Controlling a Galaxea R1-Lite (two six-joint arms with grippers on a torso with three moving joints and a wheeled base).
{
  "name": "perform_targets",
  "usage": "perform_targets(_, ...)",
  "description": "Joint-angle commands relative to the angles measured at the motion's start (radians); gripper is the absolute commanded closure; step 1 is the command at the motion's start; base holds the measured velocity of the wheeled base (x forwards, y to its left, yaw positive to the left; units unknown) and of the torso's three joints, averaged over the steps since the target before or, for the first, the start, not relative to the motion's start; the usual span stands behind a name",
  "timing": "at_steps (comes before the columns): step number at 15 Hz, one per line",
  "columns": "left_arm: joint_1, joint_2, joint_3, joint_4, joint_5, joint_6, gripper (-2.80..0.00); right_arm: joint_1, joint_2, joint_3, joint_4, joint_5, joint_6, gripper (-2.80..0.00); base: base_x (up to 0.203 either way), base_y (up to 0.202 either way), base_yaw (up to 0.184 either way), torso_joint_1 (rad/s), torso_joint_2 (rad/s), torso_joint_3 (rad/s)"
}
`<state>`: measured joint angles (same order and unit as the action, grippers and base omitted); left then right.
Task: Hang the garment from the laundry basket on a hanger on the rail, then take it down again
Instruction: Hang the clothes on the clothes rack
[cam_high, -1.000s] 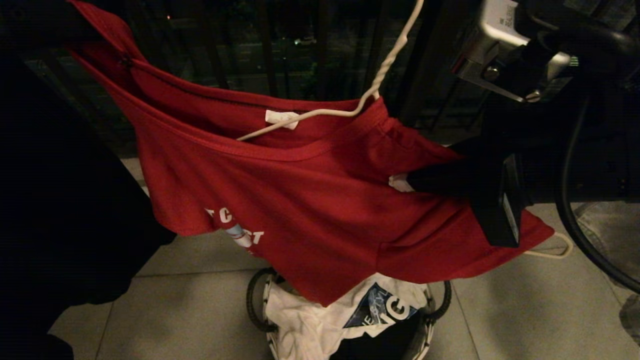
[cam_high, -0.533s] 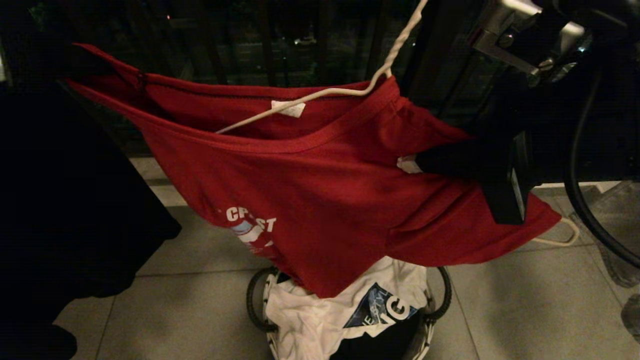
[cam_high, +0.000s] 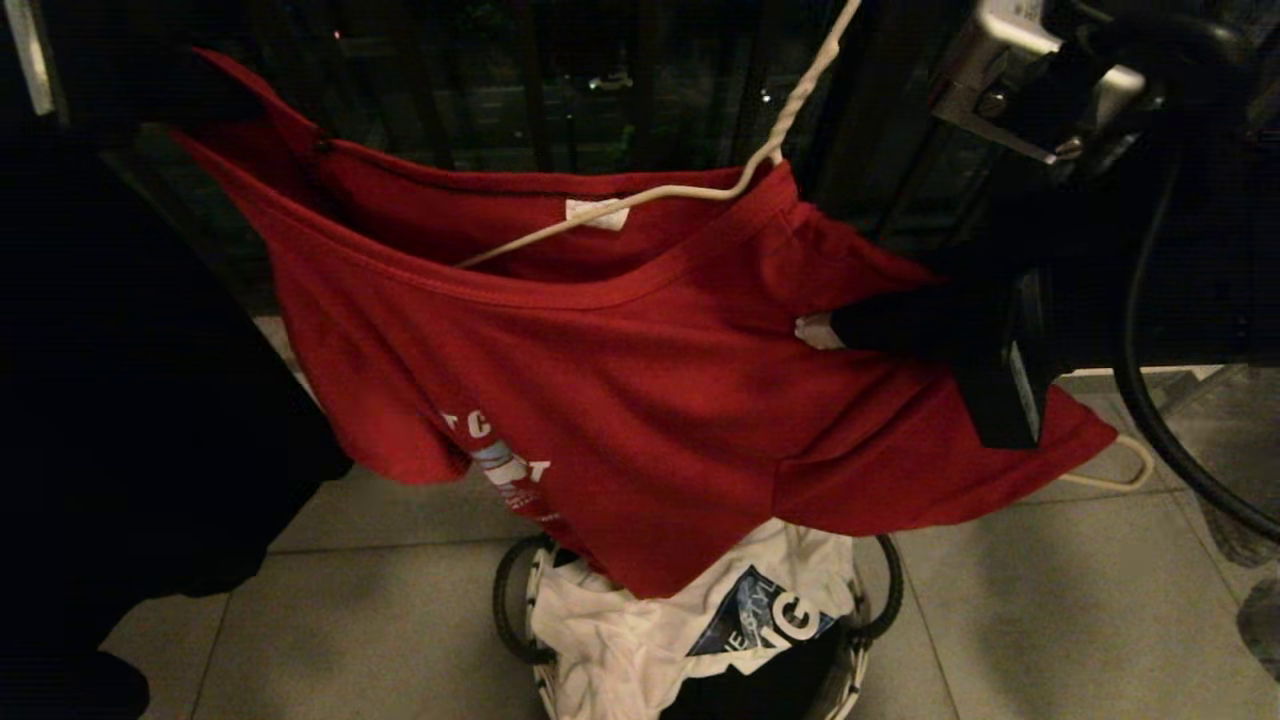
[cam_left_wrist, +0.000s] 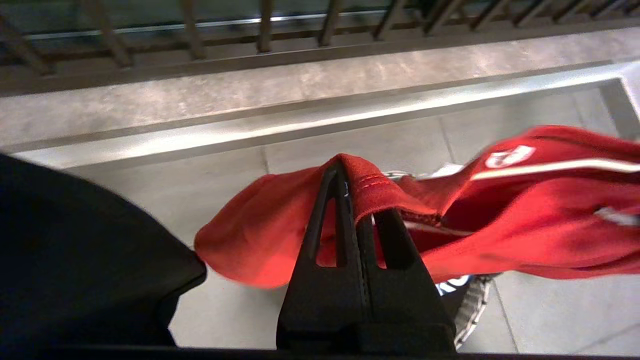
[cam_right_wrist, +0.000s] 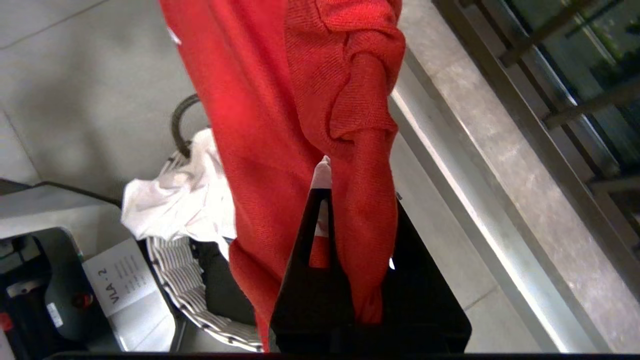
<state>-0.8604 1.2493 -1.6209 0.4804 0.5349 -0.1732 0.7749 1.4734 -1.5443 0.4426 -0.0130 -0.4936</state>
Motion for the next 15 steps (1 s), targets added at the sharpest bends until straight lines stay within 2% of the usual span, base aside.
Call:
perform_targets(1,-0.008,0.025,-0.007,0.001,0.002,-0.002,0.00,0.018,0.023,-0.008,0.001,0.001,-0.005,0.00,0.000,0.000,0.000,0.000,0.00,0.000)
perform_targets(4,-0.011,0.066,-0.039,0.000,0.001,-0.009,0.00,0.025,0.057,-0.060,0.001,0.005,-0.005,0.00,0.000,0.000,0.000,0.000,0.00,0.000)
perform_targets(7,-0.062,0.108,-0.110,-0.003,0.001,-0.020,0.00,0.043,0.067,-0.086,-0.012,0.008,0.010,0.00,0.000,0.000,0.000,0.000,0.00,0.000)
perform_targets(10,-0.078,0.129,-0.220,0.004,0.020,-0.020,0.00,0.037,0.062,-0.077,-0.015,0.008,0.015,0.00,0.000,0.000,0.000,0.000,0.00,0.000)
perform_targets(11,-0.107,0.129,-0.224,0.005,0.020,-0.020,0.00,0.035,0.063,-0.078,-0.016,0.011,0.017,0.00,0.000,0.000,0.000,0.000,0.00,0.000)
perform_targets(13,-0.174,0.132,-0.226,0.004,0.019,-0.038,0.00,0.036,0.060,-0.079,-0.021,0.031,0.067,0.00,0.000,0.000,0.000,0.000,0.00,0.000)
perform_targets(15,-0.199,0.138,-0.229,0.004,-0.007,-0.041,0.00,0.035,0.042,-0.079,-0.021,0.066,0.110,0.00,0.000,0.000,0.000,0.000,0.00,0.000)
